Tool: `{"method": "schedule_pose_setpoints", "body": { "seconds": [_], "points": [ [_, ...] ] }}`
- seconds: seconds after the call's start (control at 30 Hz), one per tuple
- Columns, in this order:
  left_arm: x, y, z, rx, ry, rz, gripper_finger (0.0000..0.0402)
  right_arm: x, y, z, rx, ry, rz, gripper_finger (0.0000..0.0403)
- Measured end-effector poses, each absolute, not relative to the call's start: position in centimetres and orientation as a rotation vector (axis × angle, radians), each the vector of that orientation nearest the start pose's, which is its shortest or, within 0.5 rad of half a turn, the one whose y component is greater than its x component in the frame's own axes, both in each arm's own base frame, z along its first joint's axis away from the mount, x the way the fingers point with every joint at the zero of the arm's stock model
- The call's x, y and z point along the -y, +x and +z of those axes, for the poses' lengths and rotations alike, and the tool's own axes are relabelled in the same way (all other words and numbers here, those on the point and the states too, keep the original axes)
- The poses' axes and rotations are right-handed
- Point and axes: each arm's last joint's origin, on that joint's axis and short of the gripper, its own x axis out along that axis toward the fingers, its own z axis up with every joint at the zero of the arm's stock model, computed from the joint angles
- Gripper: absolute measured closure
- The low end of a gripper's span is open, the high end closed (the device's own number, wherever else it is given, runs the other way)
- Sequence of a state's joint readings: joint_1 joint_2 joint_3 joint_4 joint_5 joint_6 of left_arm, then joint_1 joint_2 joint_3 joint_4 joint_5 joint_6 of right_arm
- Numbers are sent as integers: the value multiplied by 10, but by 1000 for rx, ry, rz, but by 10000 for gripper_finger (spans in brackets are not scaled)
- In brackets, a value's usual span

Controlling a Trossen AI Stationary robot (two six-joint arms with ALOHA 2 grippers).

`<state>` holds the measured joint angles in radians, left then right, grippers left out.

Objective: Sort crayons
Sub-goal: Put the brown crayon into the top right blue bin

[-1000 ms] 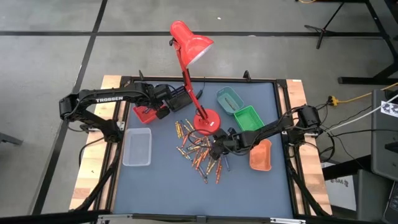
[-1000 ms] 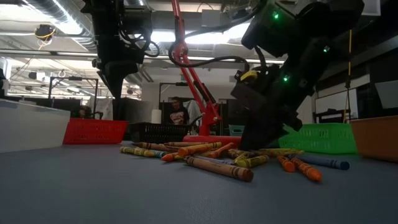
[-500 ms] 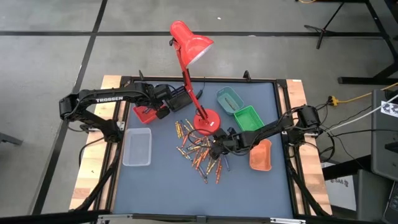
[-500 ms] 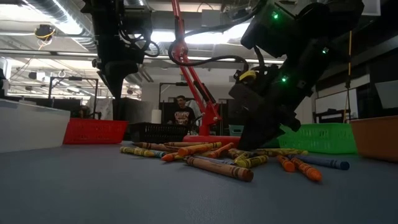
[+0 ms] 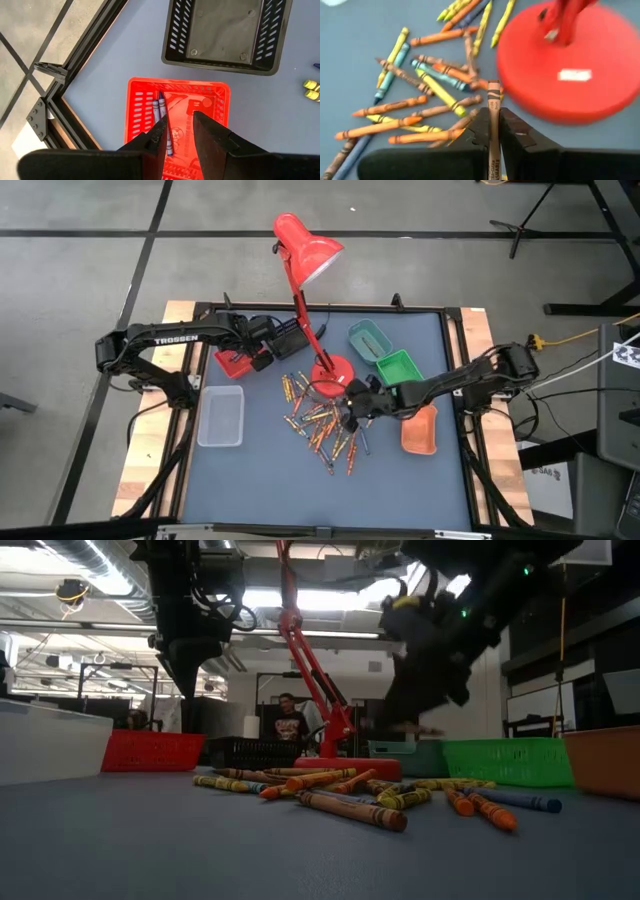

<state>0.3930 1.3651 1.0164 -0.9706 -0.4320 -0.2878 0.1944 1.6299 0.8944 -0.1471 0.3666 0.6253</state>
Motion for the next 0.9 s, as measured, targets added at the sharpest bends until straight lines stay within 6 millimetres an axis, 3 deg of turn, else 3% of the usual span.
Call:
{"method": "schedule_pose_setpoints", "body": {
  "seconds": [0.37, 0.7, 0.9],
  "points": [
    [-99, 223, 245, -1195, -193, 869, 325, 10, 298, 216, -690, 253, -512, 380],
    [-87, 230, 245, -1182, -162, 816, 325, 83, 282, 217, -730, 230, -710, 380],
    [-76, 238, 247, -1129, -139, 772, 325, 116, 271, 217, -718, 269, -821, 379]
  ]
}}
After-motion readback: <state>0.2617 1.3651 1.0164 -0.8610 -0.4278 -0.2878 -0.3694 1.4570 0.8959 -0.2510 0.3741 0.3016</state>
